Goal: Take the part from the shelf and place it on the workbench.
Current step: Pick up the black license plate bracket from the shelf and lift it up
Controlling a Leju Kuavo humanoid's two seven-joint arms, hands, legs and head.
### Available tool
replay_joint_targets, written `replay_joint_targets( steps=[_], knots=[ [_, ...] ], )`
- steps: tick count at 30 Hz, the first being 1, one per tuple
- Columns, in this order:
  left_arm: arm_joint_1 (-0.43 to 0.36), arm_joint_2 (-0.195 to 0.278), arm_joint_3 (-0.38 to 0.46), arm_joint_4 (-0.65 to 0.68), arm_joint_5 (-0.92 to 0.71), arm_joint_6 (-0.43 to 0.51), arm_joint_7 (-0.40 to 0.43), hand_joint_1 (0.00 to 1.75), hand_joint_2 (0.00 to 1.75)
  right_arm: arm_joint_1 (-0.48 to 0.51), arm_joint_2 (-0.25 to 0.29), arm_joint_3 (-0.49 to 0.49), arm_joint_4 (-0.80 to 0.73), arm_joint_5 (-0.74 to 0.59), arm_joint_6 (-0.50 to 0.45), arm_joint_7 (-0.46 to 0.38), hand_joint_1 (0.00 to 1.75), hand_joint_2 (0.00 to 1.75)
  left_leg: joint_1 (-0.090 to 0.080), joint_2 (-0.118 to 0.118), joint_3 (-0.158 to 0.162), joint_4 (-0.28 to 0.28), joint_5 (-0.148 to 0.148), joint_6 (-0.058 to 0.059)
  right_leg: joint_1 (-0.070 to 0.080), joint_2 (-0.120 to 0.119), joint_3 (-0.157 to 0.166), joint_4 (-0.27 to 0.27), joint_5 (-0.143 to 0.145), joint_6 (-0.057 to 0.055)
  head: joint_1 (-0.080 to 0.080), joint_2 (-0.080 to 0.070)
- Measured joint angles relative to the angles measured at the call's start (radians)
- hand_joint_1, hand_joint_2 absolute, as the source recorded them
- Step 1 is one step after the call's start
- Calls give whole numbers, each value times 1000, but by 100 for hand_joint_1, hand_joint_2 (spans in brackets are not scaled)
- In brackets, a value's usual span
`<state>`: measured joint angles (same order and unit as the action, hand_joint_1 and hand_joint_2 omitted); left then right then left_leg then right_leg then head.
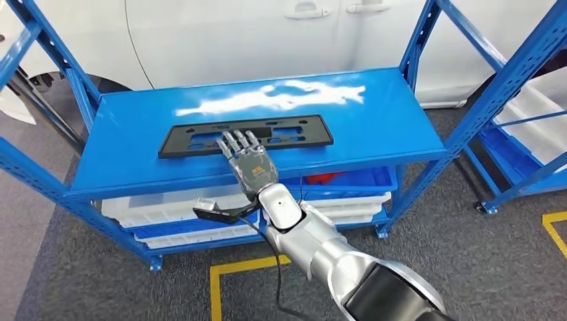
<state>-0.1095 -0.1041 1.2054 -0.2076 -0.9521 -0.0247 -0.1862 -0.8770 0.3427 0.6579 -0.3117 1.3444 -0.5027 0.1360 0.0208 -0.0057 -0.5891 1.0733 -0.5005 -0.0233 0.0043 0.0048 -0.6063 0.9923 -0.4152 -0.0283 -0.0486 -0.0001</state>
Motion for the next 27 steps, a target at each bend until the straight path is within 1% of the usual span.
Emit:
replay_joint_targets(
  steps=[1, 2, 3, 4, 5, 6, 7, 8, 9, 10, 11, 13, 14, 15, 16, 17, 18, 19, 20, 21, 22, 23, 24, 25, 27],
  knots=[
    [1, 0, 0, 0, -1, -1, -1, 0, 0, -1, 0, 0, 2, -1, 0, 5, 0, 175, 1, 0, -28, 58, -24, -2, 0, -1, 8, -4, -3, -3, 0, 0],
    [2, 1, 1, 0, -1, -1, -1, 0, 0, -1, -1, 1, 4, -1, 0, 8, 0, 175, 1, 0, -66, 127, -51, -5, 0, -2, 14, -4, -8, -6, 0, 0],
    [4, 2, 1, 0, -2, -1, -1, 0, 0, 0, -1, 1, 6, -1, 1, 11, 0, 175, 2, 0, -103, 187, -67, -8, 1, -2, 19, -3, -13, -7, 0, 0],
    [6, 2, 2, 0, -2, -1, -1, 0, 0, 2, -1, 1, 9, -2, 1, 13, 0, 175, 2, 1, -128, 219, -66, -10, 2, -1, 25, -2, -19, -8, 0, 0],
    [7, 3, 2, 0, -3, -1, -1, 0, 0, 3, -1, 1, 12, -2, 1, 13, 0, 175, 2, 1, -134, 213, -43, -11, 2, 0, 33, -1, -26, -7, 0, 0],
    [7, 3, 2, 0, -3, -1, 0, 0, 0, 4, -1, 1, 13, -3, 1, 14, 0, 175, 2, 1, -120, 168, -3, -10, 1, 1, 41, 2, -33, -5, 0, 0],
    [7, 3, 2, 0, -4, -1, 0, 0, 0, 4, -1, 1, 14, -4, 1, 14, 0, 175, 2, 2, -94, 97, 43, -9, 1, 2, 50, 4, -42, -2, 0, 0],
    [6, 3, 2, 0, -4, -1, 0, 0, 0, 3, -1, 1, 14, -4, 1, 15, 0, 175, 1, 2, -65, 32, 75, -6, 3, 2, 57, 8, -51, 3, 0, 0],
    [5, 3, 2, 0, -4, -1, 0, 0, 0, 1, -1, 1, 15, -5, 1, 16, 0, 175, -1, 2, -43, -16, 90, -1, 4, 3, 61, 10, -58, 7, 0, 0],
    [4, 3, 2, 0, -4, -1, 1, 0, 0, 1, -2, 1, 16, -5, 1, 17, 0, 175, -2, 2, -30, -44, 92, 5, 6, 4, 63, 12, -63, 12, 0, 0],
    [4, 3, 2, 0, -4, -1, 2, 0, 0, 0, -2, 1, 17, -5, 1, 18, 0, 175, -4, 1, -25, -51, 83, 13, 9, 5, 64, 14, -65, 17, 0, 0],
    [4, 3, 2, 0, -4, 0, 2, 0, 0, 0, -2, 0, 18, -6, 1, 19, 0, 175, -1, 0, -18, -59, 77, 26, 8, 5, 64, 21, -68, 27, 0, 0],
    [4, 3, 2, 0, -4, 0, 3, 0, 0, -1, -2, 0, 18, -6, 1, 19, 0, 175, 1, -1, -12, -61, 74, 32, 7, 4, 57, 39, -74, 32, 0, 0],
    [4, 3, 2, 0, -4, 0, 3, 0, 0, -3, -2, 0, 18, -6, 0, 19, 0, 175, 2, -1, -6, -64, 71, 37, 4, 3, 37, 76, -89, 38, 0, 0],
    [3, 3, 2, 0, -4, 0, 3, 0, 0, -4, -2, 0, 18, -6, 0, 18, 0, 175, 2, -1, -1, -65, 67, 41, 1, 2, 3, 133, -111, 43, 0, 0],
    [3, 4, 2, 0, -4, 0, 3, 0, 0, -4, -2, 0, 19, -6, 0, 18, 0, 175, 2, 0, 4, -65, 62, 44, -1, 1, -41, 203, -136, 47, 0, 0],
    [3, 4, 2, 0, -4, 0, 3, 0, 0, -2, -3, 0, 20, -6, 0, 18, 0, 175, 2, 0, 8, -65, 57, 45, -3, 1, -86, 268, -155, 49, 0, 0],
    [5, 4, 3, 0, -4, 0, 3, 0, 0, 1, -3, 0, 21, -6, 0, 18, 0, 175, 1, -1, 15, -65, 51, 45, -5, 1, -121, 309, -159, 51, 0, 0],
    [6, 5, 3, 0, -4, 0, 3, 0, 0, 4, -3, 0, 23, -6, 0, 18, 0, 175, 1, -1, 24, -65, 44, 45, -6, 1, -137, 313, -141, 50, 0, 0],
    [7, 5, 3, 0, -4, 0, 2, 0, 0, 5, -3, 0, 24, -6, 0, 18, 0, 175, 1, -2, 35, -65, 37, 44, -7, 1, -133, 276, -103, 48, 0, 0],
    [7, 5, 3, 0, -4, 0, 2, 0, 0, 5, -3, 0, 25, -6, 0, 18, 0, 175, 0, -3, 48, -66, 28, 42, -5, 1, -112, 206, -50, 42, 0, 0],
    [8, 4, 3, 0, -3, 0, 2, 0, 0, 5, -3, -1, 26, -6, 1, 17, 0, 175, 0, -3, 60, -66, 19, 39, -2, 1, -88, 135, -6, 34, 0, 0],
    [7, 3, 3, 1, -3, 0, 1, 0, 0, 5, -4, -1, 26, -6, 2, 17, 0, 175, -1, -4, 68, -68, 11, 35, 3, 0, -67, 72, 19, 27, 0, 0],
    [7, 3, 3, 1, -3, 0, 1, 0, 0, 5, -4, -1, 27, -6, 2, 16, 0, 175, 0, -3, 72, -70, 5, 29, 7, 0, -55, 35, 32, 20, 1, 0],
    [6, 3, 4, 1, -3, 0, 1, 0, 0, 5, -4, -3, 28, -6, 4, 11, 0, 175, -1, -2, 79, -70, 1, 16, 11, 1, -47, 13, 22, 10, 1, 0]
  ],
)
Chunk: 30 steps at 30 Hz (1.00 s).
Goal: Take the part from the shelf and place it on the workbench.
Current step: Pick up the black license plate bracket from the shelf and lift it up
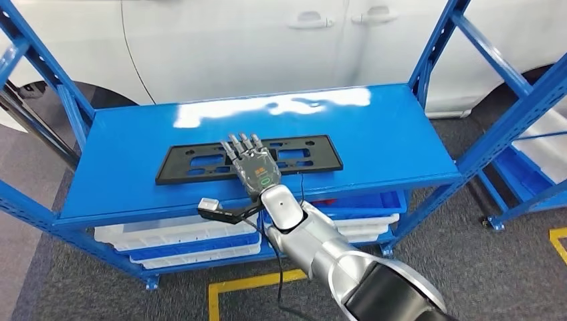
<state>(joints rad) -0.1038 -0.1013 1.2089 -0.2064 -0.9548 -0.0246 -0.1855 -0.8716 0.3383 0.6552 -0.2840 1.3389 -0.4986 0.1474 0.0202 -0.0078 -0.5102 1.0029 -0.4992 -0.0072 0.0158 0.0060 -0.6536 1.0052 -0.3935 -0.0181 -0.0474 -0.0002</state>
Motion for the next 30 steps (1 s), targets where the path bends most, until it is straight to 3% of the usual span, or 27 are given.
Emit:
replay_joint_targets(
  steps=[3, 6, 8, 9, 11, 13, 18, 19, 21, 22, 23, 24, 25, 27, 28, 30],
  knots=[
    [-3, -1, 0, 0, 0, -1, -1, 0, 0, 0, 1, -1, 0, 3, 4, -12, 0, 175, 1, 3, -11, 52, -13, -15, -8, 2, 32, -14, -7, -15, 0, 0],
    [-4, 0, 0, 0, 0, 0, -3, 0, 0, 3, 2, -1, 1, 9, 20, -26, 0, 175, 3, 4, -119, 231, -70, -25, -8, 1, 60, -17, -27, -22, 0, 0],
    [-1, 1, 1, 0, 1, 0, -3, 0, 0, 7, 3, 0, 3, 19, 36, -38, 0, 175, 3, 4, -175, 283, -84, -27, -8, 3, 80, -15, -46, -21, 0, 0],
    [0, 2, 1, 0, 2, 0, -3, 0, 0, 9, 3, 0, 3, 27, 46, -46, 0, 175, 3, 4, -179, 257, -59, -27, -9, 3, 93, -14, -57, -19, 0, 0],
    [0, 2, 2, 0, 4, 1, -4, 0, 0, 10, 4, 6, 3, 48, 70, -61, 0, 175, 4, 5, -150, 129, 37, -26, -11, 4, 119, -10, -80, -13, 0, 0],
    [0, 2, 2, 0, 6, 1, -4, 0, 0, 10, 4, 18, 4, 68, 94, -74, 0, 175, 0, 7, -125, 32, 93, -16, -9, 5, 131, -5, -97, -4, 0, 0],
    [0, 2, 5, 0, 13, 1, -10, 0, 0, 11, 4, 56, -1, 97, 169, -86, 0, 175, -1, 5, -114, 14, 93, 15, -9, 4, 120, 28, -131, 25, 0, 0],
    [-1, 2, 6, 0, 16, 0, -13, 0, 0, 10, 4, 64, -4, 96, 189, -87, 1, 175, 1, 5, -109, 12, 89, 20, -11, 2, 99, 72, -152, 31, 0, 0],
    [-3, 2, 8, 0, 21, 0, -18, 0, 0, 10, 4, 81, -12, 91, 236, -85, 14, 175, 0, 5, -102, 11, 81, 26, -16, 0, 19, 210, -201, 38, 0, 0],
    [-3, 2, 9, 0, 22, 0, -20, 0, 0, 10, 4, 90, -15, 86, 260, -81, 58, 175, 0, 5, -98, 12, 77, 27, -18, 0, -21, 270, -213, 40, 0, 0],
    [-3, 2, 11, 0, 24, 0, -21, 0, 0, 10, 4, 100, -19, 77, 285, -75, 100, 175, 0, 5, -92, 12, 72, 27, -19, 0, -48, 300, -206, 40, 0, 0],
    [-3, 2, 13, 0, 25, -1, -23, 0, 0, 10, 4, 110, -24, 68, 308, -69, 137, 175, 0, 4, -85, 12, 67, 27, -19, 0, -54, 287, -177, 38, 0, 0],
    [-2, 2, 15, 0, 27, -1, -24, 0, 0, 10, 4, 119, -28, 57, 328, -63, 175, 175, -1, 2, -76, 11, 62, 26, -18, 0, -39, 234, -131, 33, 0, 0],
    [-3, 0, 20, 0, 28, -1, -26, 0, 0, 9, 4, 135, -33, 37, 355, -55, 175, 175, -2, 0, -62, 10, 53, 22, -13, -1, 14, 91, -49, 18, 0, 0],
    [-3, -1, 21, 0, 29, -1, -27, 0, 0, 8, 4, 142, -34, 27, 362, -51, 175, 175, -3, -1, -59, 10, 50, 19, -9, -1, 33, 41, -30, 11, 0, 0],
    [-3, -3, 24, 1, 30, -2, -27, 0, 0, 6, 4, 156, -38, 8, 369, -44, 175, 175, -3, 0, -59, 7, 49, 8, -5, 0, 44, 10, -30, 5, 0, 0]
  ],
)
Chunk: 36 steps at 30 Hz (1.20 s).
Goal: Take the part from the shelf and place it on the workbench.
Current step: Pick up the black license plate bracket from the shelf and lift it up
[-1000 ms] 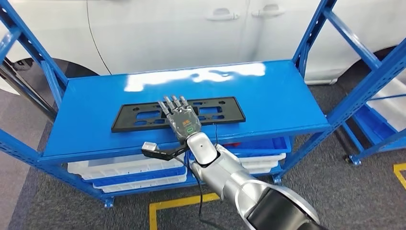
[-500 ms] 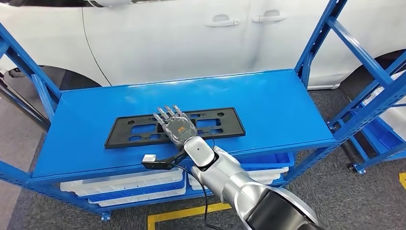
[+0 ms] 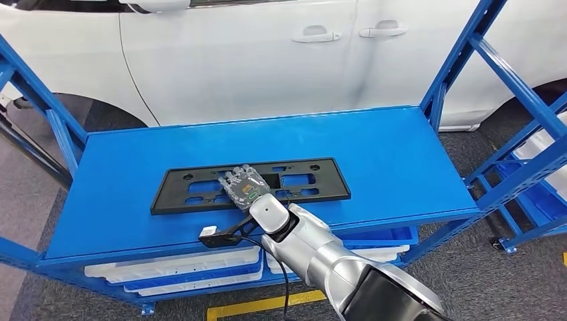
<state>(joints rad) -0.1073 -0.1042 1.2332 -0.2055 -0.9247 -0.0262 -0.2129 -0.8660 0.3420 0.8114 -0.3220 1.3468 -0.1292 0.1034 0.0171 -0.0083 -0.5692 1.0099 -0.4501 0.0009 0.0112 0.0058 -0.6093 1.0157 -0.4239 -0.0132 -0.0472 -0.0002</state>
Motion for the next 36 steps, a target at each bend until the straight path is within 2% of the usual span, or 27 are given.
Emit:
replay_joint_targets(
  steps=[2, 3, 4, 5, 7, 8, 9, 10, 11, 12, 13, 14, 17, 18, 19, 21, 22, 23, 24, 25, 27, 28, 29, 31, 33, 34, 36],
  knots=[
    [0, 0, 1, 0, 1, 0, 0, 0, 0, -3, 0, 12, -6, -14, 0, 5, 175, 175, 1, 1, 4, -3, -3, -11, -3, 1, 6, -15, 3, -5, 0, 0],
    [0, 0, 1, 0, 1, 0, -1, 0, 0, -6, 1, 16, -8, -19, -1, 7, 175, 175, 1, 2, 0, 9, -13, -15, -6, 0, 12, -24, 6, -9, 0, 0],
    [0, -1, 1, 0, 1, 0, -2, 0, 0, -9, 1, 20, -10, -23, -1, 10, 175, 175, 1, 2, -14, 43, -34, -18, -10, -2, 19, -32, 8, -13, 0, 0],
    [0, -1, 1, 0, 1, 0, -2, 0, 0, -10, 1, 24, -11, -28, -2, 14, 175, 175, 3, 2, -40, 99, -64, -20, -11, -4, 23, -37, 9, -15, 0, 0],
    [3, 0, 1, 0, 1, 0, -3, 0, 0, -12, 1, 32, -10, -37, -3, 24, 175, 175, 4, 3, -108, 235, -121, -27, -10, -5, 23, -37, 7, -19, 0, 0],
    [4, 0, 2, 0, 1, 0, -4, 0, 0, -11, 1, 34, -10, -41, -4, 28, 175, 175, 5, 3, -131, 274, -128, -30, -10, -5, 23, -35, 6, -19, 0, 0],
    [5, 1, 2, 0, 1, 0, -4, 0, 0, -11, 1, 35, -9, -43, -6, 31, 175, 175, 5, 3, -135, 276, -115, -32, -10, -5, 23, -33, 5, -18, 0, 0],
    [6, 1, 2, 0, 0, 0, -4, 0, 0, -12, 1, 36, -9, -43, -7, 33, 175, 175, 6, 3, -118, 236, -84, -34, -11, -4, 24, -29, 2, -16, 0, 0],
    [5, 1, 2, 0, -1, 0, -5, 0, 0, -13, 1, 37, -9, -43, -9, 34, 175, 175, 8, 4, -85, 166, -44, -35, -11, -3, 24, -23, -2, -12, 0, 0],
    [5, 1, 2, 0, -2, 0, -5, 0, 0, -15, 1, 38, -9, -44, -12, 35, 175, 175, 8, 4, -53, 97, -16, -35, -10, -2, 22, -15, -7, -8, 0, 0],
    [4, 1, 2, 0, -2, -1, -6, 0, 0, -18, 1, 39, -9, -44, -15, 36, 175, 175, 8, 2, -29, 45, 2, -31, -8, -1, 18, -8, -11, -3, 0, 0],
    [3, 1, 2, 0, -3, -1, -7, 0, 0, -19, 1, 40, -9, -46, -17, 37, 175, 175, 8, 1, -17, 18, 7, -26, -5, 0, 15, -3, -13, 1, 0, 0],
    [4, 1, 2, 0, -6, -2, -10, 0, 0, -22, 0, 41, -9, -55, -21, 40, 175, 175, 6, -1, -19, 13, 7, -5, -5, 1, 9, 3, -15, 12, 0, 0],
    [4, 1, 2, 0, -6, -2, -10, 0, 0, -23, 0, 41, -9, -57, -22, 40, 175, 175, 7, 0, -19, 11, 9, 1, -7, 1, 4, 14, -25, 17, 0, 0],
    [3, 1, 2, 0, -7, -3, -11, 0, 0, -24, 0, 41, -9, -58, -23, 40, 175, 175, 9, 1, -18, 9, 10, 6, -8, 0, -9, 45, -45, 22, 0, 0],
    [1, 2, 2, 0, -8, -4, -14, 0, 0, -24, 0, 42, -9, -63, -27, 40, 175, 175, 9, 2, -19, 8, 10, 13, -12, -1, -66, 164, -106, 31, 0, 0],
    [1, 2, 2, 0, -8, -5, -19, 0, 44, -23, -1, 42, -9, -70, -30, 40, 175, 175, 8, 2, -19, 8, 10, 14, -14, -1, -101, 234, -133, 33, 0, 0],
    [1, 2, 2, 0, -9, -7, -29, 0, 87, -22, -1, 42, -8, -78, -34, 40, 175, 175, 7, 2, -19, 9, 10, 14, -15, -1, -126, 282, -144, 34, 0, 0],
    [1, 2, 1, 0, -11, -10, -44, 0, 131, -21, -1, 42, -8, -88, -40, 39, 175, 175, 7, 2, -19, 9, 9, 14, -15, -1, -134, 294, -136, 33, 0, 0],
    [1, 2, 1, 0, -12, -14, -63, 0, 175, -21, -1, 41, -7, -100, -48, 35, 175, 175, 7, 1, -17, 9, 8, 14, -15, -1, -122, 263, -109, 29, 0, 0],
    [1, 2, -1, 0, -16, -20, -100, 0, 175, -26, -1, 37, -8, -126, -75, 22, 175, 175, 6, 0, -13, 9, 6, 12, -11, -1, -57, 123, -37, 16, 0, 0],
    [1, 1, -1, 0, -18, -22, -113, 0, 175, -30, -1, 31, -8, -141, -96, 11, 175, 175, 4, -1, -13, 9, 4, 9, -7, -1, -29, 60, -14, 9, 0, 0],
    [1, 0, -2, 0, -20, -24, -121, 0, 175, -34, -1, 22, -10, -157, -123, -3, 175, 175, 4, 0, -14, 9, 4, 4, -3, -1, -12, 21, -3, 4, 0, 0],
    [2, 0, -2, 0, -23, -25, -123, 0, 175, -44, -1, -4, -17, -187, -181, -34, 175, 175, 5, 1, -16, 6, 4, -7, 2, 0, -7, 1, -3, -1, 0, 0],
    [3, 0, -2, 0, -24, -25, -119, 0, 175, -54, -1, -32, -30, -205, -220, -58, 175, 175, 5, 3, -16, 9, -3, -18, -4, 0, 0, -11, 0, -7, 0, 0],
    [2, 0, -2, 0, -25, -25, -118, 0, 175, -61, 0, -44, -37, -210, -229, -64, 175, 175, 5, 3, -23, 29, -18, -21, -8, -1, 6, -19, 3, -11, 0, 0],
    [3, 0, -2, 0, -26, -27, -119, 0, 175, -69, 0, -61, -47, -225, -245, -83, 175, 175, 5, 4, -70, 134, -73, -26, -10, -3, 14, -27, 4, -16, 0, 0]
  ],
)
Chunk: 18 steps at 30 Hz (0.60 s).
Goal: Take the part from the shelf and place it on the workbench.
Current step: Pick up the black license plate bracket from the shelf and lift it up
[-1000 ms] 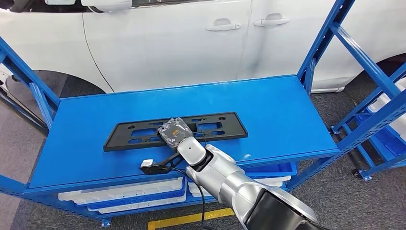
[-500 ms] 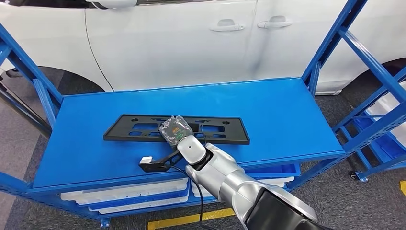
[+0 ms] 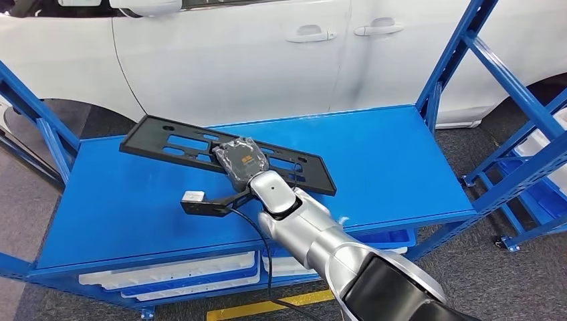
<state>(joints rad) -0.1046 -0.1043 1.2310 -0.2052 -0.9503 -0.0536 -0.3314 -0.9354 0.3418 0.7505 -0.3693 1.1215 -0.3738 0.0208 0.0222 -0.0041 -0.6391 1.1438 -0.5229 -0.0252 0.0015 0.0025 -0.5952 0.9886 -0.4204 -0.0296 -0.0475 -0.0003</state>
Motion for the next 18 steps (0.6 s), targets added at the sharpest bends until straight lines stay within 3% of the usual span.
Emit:
replay_joint_targets(
  steps=[2, 3, 4, 7, 9, 13, 14, 16, 18],
  knots=[
    [2, 1, 0, 0, 5, -10, -9, 0, 175, 11, -2, -28, -28, -67, -44, -77, 175, 175, 0, 0, -65, 127, -46, -4, 2, 0, 1, 2, -3, -3, 0, 0],
    [3, 2, 0, 0, 8, -17, -15, 0, 175, 27, -6, -52, -65, -134, -69, -149, 175, 175, 1, 0, -81, 152, -44, -5, 3, 1, 1, 5, -5, -3, 0, 0],
    [4, 3, 1, 0, 11, -26, -21, 0, 175, 53, -14, -85, -131, -233, -88, -240, 175, 175, 1, 0, -77, 136, -22, -6, 3, 3, 2, 8, -8, -2, 0, 0],
    [1, 4, 0, 0, 14, -43, -23, 0, 175, 166, -65, -207, -502, -672, -44, -535, 175, 175, 1, -1, 0, -47, 76, -2, 4, -2, 5, 25, -26, 10, 0, 0],
    [4, 4, 1, 0, 20, -46, -23, 0, 175, 244, -111, -290, -790, -967, 74, -626, 175, 175, 0, -5, 26, -105, 87, 9, 10, -9, 3, 34, -35, 19, 0, 0],
    [17, 7, 8, 0, 46, -55, -34, 0, 175, 410, -191, -414, -1202, -1331, 471, -647, 175, 175, 0, -6, 31, -109, 82, 34, 9, -11, -4, 58, -60, 34, 0, 0],
    [16, 8, 10, 0, 49, -54, -35, 0, 175, 450, -203, -426, -1259, -1377, 570, -656, 175, 175, 1, -3, 32, -111, 82, 40, 7, -9, -21, 95, -84, 40, 0, 0],
    [13, 12, 13, 0, 52, -44, -36, 0, 175, 526, -216, -434, -1328, -1430, 723, -679, 175, 175, 0, 2, 33, -111, 82, 46, 2, -7, -83, 224, -148, 49, 0, 0],
    [11, 13, 17, 0, 53, -33, -33, 0, 175, 595, -222, -433, -1359, -1440, 807, -697, 175, 175, -1, 4, 33, -110, 82, 47, -3, -7, -130, 321, -178, 52, 0, 0]
  ],
)
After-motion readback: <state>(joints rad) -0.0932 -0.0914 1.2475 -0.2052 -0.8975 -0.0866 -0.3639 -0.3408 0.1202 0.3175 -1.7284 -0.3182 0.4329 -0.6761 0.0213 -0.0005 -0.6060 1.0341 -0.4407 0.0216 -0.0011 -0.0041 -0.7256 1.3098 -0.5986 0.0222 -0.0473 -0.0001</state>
